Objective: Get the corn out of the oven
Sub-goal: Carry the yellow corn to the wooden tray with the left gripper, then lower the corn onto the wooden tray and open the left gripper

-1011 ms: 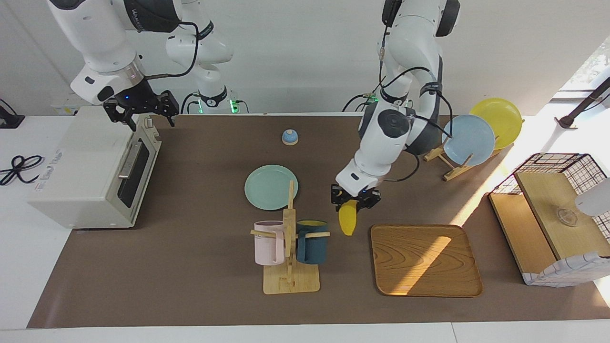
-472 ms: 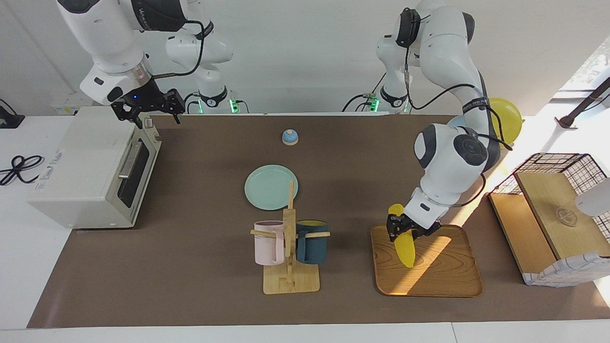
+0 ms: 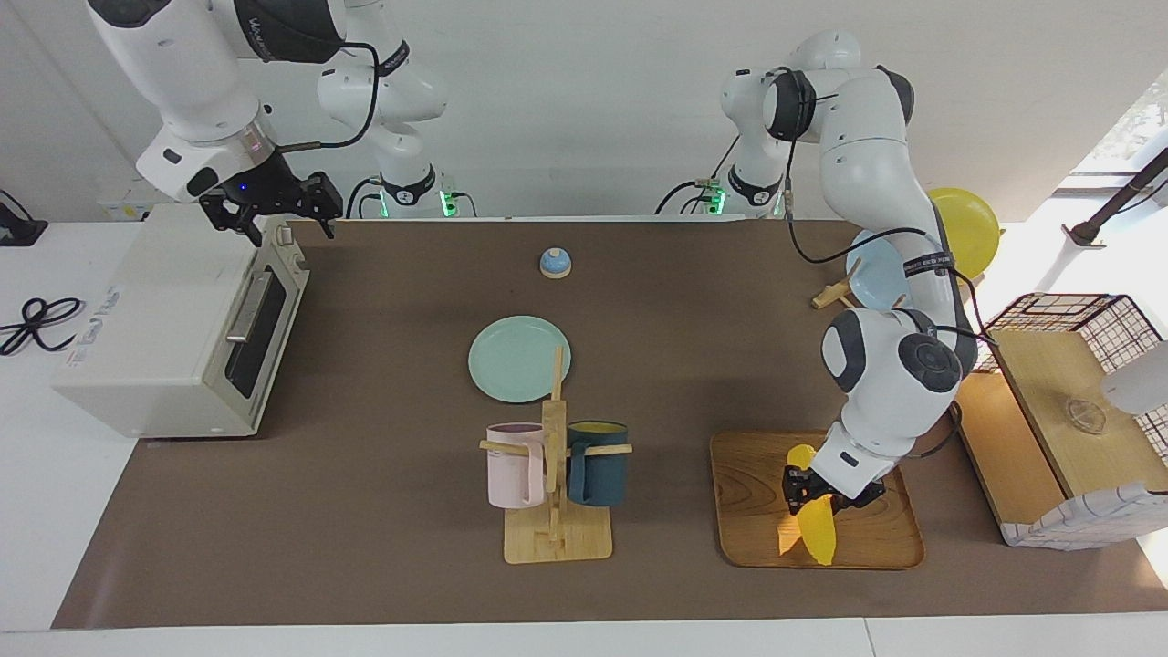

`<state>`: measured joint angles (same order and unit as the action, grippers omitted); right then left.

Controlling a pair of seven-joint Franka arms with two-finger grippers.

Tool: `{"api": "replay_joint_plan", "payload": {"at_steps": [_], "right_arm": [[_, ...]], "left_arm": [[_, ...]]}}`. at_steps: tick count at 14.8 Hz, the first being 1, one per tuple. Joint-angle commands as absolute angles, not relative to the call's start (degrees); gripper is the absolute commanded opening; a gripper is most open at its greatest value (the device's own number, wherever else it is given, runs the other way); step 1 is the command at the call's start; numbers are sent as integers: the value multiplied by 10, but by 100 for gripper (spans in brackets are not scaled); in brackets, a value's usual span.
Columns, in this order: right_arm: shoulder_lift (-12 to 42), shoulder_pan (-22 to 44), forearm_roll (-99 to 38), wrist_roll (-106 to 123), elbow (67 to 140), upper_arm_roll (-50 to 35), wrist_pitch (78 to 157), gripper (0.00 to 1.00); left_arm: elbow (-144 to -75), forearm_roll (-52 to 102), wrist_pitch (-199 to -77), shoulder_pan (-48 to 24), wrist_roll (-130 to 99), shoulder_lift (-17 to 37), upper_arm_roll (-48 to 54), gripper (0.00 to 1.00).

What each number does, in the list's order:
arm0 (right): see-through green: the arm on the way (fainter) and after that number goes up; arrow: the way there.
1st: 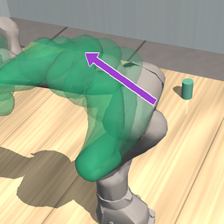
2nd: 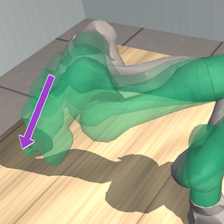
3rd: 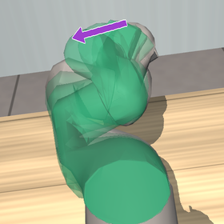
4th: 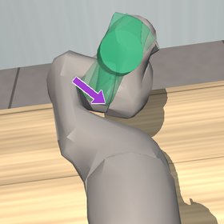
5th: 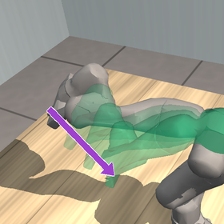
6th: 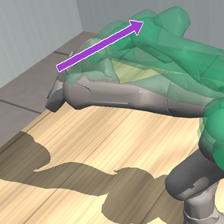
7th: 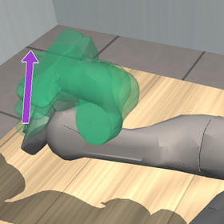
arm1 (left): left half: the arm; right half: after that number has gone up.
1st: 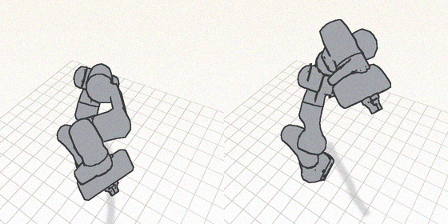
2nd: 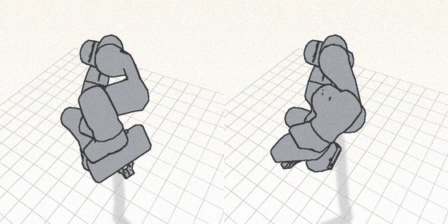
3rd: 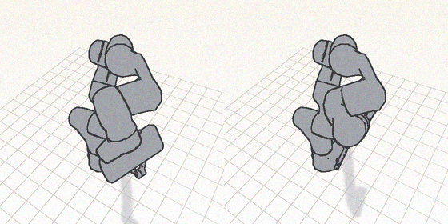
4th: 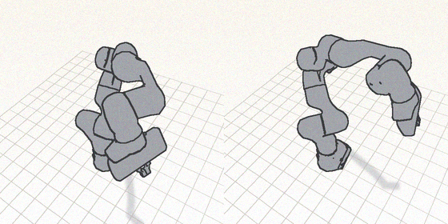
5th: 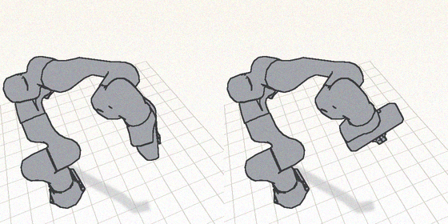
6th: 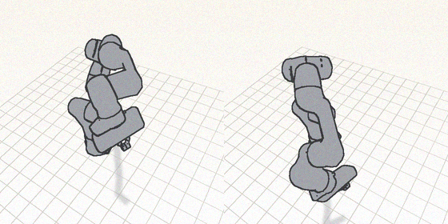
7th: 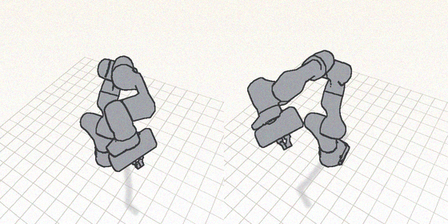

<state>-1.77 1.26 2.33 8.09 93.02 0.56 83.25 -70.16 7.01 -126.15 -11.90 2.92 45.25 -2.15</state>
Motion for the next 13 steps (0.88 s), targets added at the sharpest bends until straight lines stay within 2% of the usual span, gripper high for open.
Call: {"api": "replay_joint_plan", "payload": {"at_steps": [1, 6, 13], "right_arm": [[-23, 9, 14, 76, 933, 4, 830, 100], [-22, -23, 11, 75, 927, 5, 832, 100], [-22, -24, 11, 75, 926, 5, 833, 100]], "left_arm": [[-693, 58, -1266, -120, 32, 460, -23, 0], [-693, 58, -1265, -117, 32, 460, -23, 0], [-693, 56, -1267, -117, 33, 458, -23, 0]]}}
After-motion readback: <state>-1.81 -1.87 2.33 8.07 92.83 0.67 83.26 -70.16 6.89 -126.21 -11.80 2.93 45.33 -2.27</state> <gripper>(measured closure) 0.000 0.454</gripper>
